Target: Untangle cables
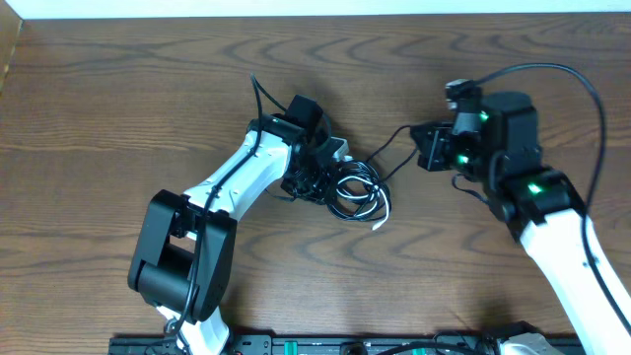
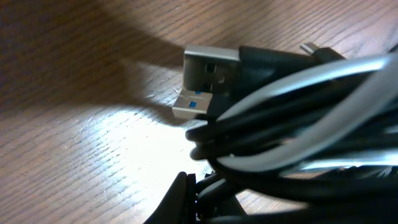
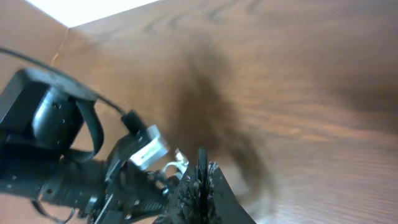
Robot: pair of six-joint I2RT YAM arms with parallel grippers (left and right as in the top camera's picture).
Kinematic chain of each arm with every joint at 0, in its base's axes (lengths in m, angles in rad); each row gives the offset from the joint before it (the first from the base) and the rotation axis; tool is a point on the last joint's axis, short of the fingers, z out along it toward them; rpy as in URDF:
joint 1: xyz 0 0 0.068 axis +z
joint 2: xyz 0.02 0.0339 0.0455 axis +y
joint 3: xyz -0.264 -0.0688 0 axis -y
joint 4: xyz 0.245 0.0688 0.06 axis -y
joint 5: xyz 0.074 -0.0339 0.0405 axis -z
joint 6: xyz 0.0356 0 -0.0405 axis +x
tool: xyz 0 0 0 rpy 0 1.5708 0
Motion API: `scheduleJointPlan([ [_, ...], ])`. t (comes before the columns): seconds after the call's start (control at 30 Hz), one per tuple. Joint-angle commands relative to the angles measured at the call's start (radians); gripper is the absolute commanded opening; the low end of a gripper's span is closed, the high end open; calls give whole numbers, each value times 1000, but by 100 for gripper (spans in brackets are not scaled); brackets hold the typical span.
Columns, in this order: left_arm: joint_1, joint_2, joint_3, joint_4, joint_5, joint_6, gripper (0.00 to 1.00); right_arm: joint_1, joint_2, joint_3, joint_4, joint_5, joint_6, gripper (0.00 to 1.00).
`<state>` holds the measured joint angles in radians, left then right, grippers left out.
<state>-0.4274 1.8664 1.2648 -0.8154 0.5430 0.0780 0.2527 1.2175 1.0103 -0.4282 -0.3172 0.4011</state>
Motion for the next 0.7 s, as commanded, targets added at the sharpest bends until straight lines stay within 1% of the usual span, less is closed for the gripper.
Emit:
scheduleJointPlan([
  [0.0, 3, -21, -3, -18, -36, -8, 7, -23, -91, 21, -23, 291, -25, 1],
  [0.07, 3, -21, -3, -19, -36, -8, 7, -54, -121, 21, -68, 416, -25, 1],
  [0.13, 3, -21, -3, -19, -36, -8, 8, -91, -124, 21, -101, 470, -25, 1],
  [0.23, 3, -21, -3, -18, -36, -8, 8, -153, -110, 21, -153, 443, -24, 1],
  [0.27, 3, -21, -3, -18, -36, -8, 7, -162, -101, 21, -162, 404, -25, 4],
  [0.33, 3, -21, -3, -18, -36, -8, 7, -167, -72, 21, -178, 258, -40, 20],
  [0.37, 3, -21, -3, -18, -36, -8, 7, -166, -57, 21, -180, 188, -55, 24],
  [0.4, 3, -21, -3, -18, -36, -8, 7, -162, -36, 21, -185, 106, -67, 30],
  [0.5, 3, -21, -3, -18, -36, -8, 7, -147, 31, 21, -202, -34, -72, 43],
  [0.57, 3, -21, -3, -18, -36, -8, 7, -127, 98, 21, -209, -101, -97, 48],
  [0.67, 3, -21, -3, -18, -36, -8, 7, -90, 208, 21, -205, -156, -103, 50],
])
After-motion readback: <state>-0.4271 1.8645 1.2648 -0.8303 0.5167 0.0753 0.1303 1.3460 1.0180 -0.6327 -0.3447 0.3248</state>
